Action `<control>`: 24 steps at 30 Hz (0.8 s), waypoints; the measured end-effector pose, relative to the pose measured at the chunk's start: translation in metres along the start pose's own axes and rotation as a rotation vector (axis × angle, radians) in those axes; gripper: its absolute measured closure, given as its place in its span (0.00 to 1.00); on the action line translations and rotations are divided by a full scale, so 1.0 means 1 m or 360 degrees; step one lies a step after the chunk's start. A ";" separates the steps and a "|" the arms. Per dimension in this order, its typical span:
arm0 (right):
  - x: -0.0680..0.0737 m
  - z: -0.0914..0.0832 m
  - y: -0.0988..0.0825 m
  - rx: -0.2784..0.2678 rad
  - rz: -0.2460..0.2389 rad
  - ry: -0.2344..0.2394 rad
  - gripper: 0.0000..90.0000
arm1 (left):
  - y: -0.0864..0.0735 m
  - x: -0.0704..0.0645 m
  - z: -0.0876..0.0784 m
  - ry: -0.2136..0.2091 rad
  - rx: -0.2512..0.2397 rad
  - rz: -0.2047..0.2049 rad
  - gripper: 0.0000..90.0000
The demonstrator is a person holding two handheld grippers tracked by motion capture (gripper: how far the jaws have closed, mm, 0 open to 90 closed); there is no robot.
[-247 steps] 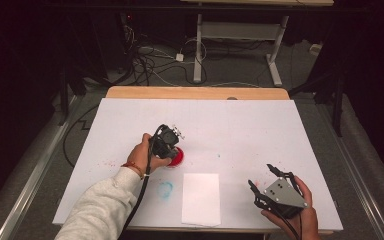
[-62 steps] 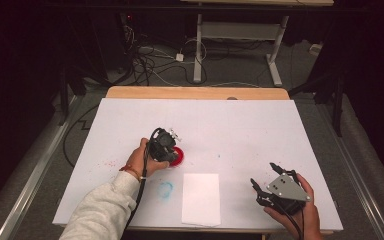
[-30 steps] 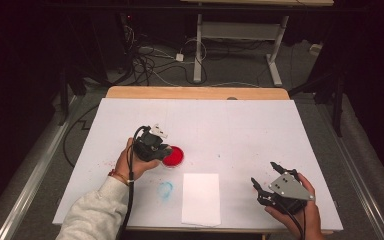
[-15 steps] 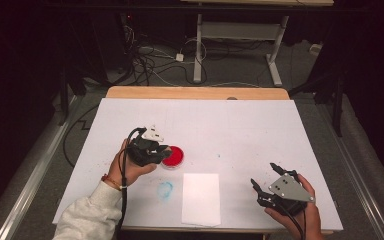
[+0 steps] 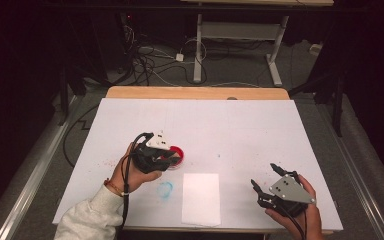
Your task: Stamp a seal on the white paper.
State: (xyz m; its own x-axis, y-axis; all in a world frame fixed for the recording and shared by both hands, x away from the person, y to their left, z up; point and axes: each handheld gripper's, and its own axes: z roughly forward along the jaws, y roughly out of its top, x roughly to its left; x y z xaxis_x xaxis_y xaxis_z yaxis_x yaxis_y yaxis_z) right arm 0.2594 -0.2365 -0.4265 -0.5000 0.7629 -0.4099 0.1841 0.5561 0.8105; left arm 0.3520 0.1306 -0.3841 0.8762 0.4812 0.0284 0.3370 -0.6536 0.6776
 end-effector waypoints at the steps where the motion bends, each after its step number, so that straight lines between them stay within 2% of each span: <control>1: 0.000 0.000 0.000 0.0000 0.0002 0.0001 0.31 | 0.000 -0.001 0.000 -0.0010 -0.0002 0.0005 0.82; 6: 0.000 -0.002 -0.001 0.0001 0.0003 -0.0001 0.31 | 0.001 -0.009 0.002 -0.0024 0.0002 0.0029 0.82; 8: 0.000 -0.002 -0.001 0.0001 0.0006 -0.0002 0.31 | 0.001 -0.012 0.002 -0.0058 -0.0005 0.0034 0.82; 10: 0.000 -0.002 -0.001 0.0006 0.0005 -0.0001 0.31 | 0.002 -0.016 0.004 -0.0063 -0.0010 0.0038 0.82; 16: 0.000 -0.002 0.000 0.0000 0.0004 -0.0001 0.31 | 0.006 -0.029 0.011 -0.0104 0.0024 0.0115 0.82; 24: -0.001 -0.002 0.001 -0.0013 0.0003 -0.0002 0.30 | 0.008 -0.044 0.025 -0.0189 0.0067 0.0169 0.82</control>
State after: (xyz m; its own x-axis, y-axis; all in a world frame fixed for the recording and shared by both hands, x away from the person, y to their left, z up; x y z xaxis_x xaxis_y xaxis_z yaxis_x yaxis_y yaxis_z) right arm 0.2581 -0.2372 -0.4246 -0.4987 0.7642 -0.4090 0.1779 0.5521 0.8146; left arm 0.3244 0.0893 -0.3980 0.9414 0.3373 0.0097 0.2521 -0.7221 0.6442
